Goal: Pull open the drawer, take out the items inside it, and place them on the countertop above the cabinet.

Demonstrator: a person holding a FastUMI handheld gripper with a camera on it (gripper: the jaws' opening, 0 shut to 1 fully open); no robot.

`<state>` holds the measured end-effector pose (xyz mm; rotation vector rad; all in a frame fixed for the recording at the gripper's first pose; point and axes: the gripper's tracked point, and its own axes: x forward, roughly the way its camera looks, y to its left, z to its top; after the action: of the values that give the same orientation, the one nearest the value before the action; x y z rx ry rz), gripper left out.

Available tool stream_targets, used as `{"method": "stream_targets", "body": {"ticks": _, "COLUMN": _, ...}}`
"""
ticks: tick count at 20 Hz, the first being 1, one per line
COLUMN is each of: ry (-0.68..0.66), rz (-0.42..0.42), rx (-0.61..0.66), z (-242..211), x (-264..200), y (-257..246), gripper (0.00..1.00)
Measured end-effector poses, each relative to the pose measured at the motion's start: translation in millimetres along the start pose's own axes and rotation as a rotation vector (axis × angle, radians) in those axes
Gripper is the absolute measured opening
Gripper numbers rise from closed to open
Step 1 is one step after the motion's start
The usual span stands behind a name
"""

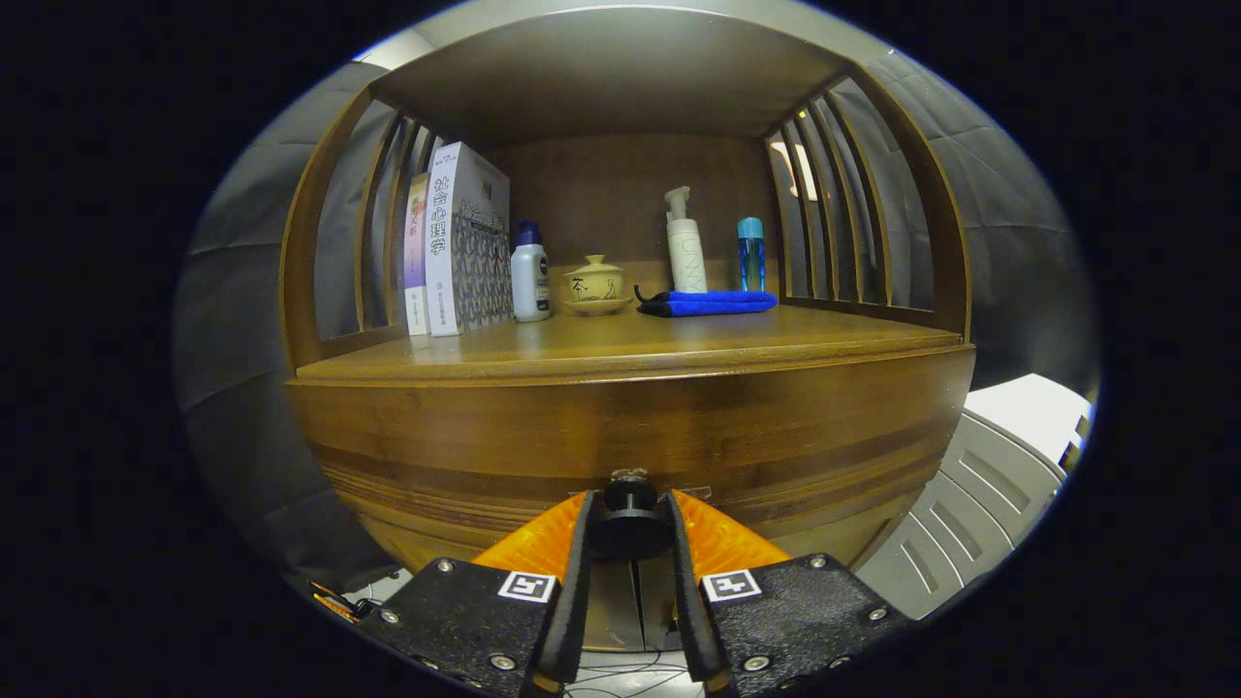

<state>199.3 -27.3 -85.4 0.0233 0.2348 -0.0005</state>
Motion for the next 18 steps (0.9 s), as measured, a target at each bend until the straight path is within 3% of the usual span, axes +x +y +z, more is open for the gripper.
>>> {"method": "stream_targets", "body": {"ticks": 18, "ry": 0.007, "rz": -0.004, "rx": -0.07, "z": -21, "x": -90, "y": 0, "gripper": 0.41}}
